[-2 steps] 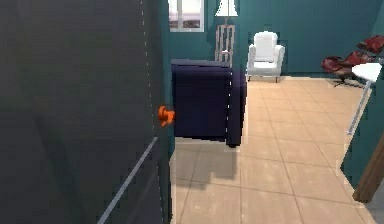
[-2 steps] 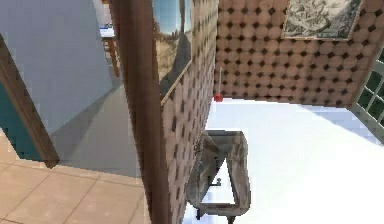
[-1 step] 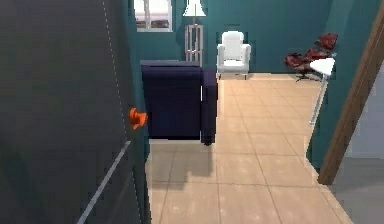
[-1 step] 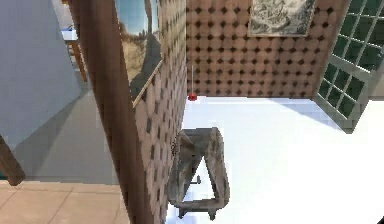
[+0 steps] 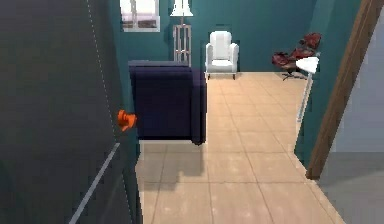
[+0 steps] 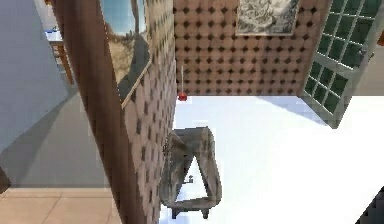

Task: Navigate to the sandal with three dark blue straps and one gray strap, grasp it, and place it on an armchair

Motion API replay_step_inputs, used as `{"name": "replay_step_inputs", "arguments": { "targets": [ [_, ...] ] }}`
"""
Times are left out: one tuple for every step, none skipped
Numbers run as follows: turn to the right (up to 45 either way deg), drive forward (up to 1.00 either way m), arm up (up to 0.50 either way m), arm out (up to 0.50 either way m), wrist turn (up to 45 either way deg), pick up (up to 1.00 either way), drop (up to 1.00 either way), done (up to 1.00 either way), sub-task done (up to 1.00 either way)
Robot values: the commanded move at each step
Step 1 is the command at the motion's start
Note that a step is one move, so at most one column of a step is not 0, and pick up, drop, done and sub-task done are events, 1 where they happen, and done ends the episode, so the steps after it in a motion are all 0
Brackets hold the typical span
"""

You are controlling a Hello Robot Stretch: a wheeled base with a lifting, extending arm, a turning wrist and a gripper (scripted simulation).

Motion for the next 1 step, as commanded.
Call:
{"name": "replay_step_inputs", "arguments": {
  "targets": [
    [0.0,0.3,0.0,0.0,0.0,0.0,0.0,0.0,0.0]
  ]
}}
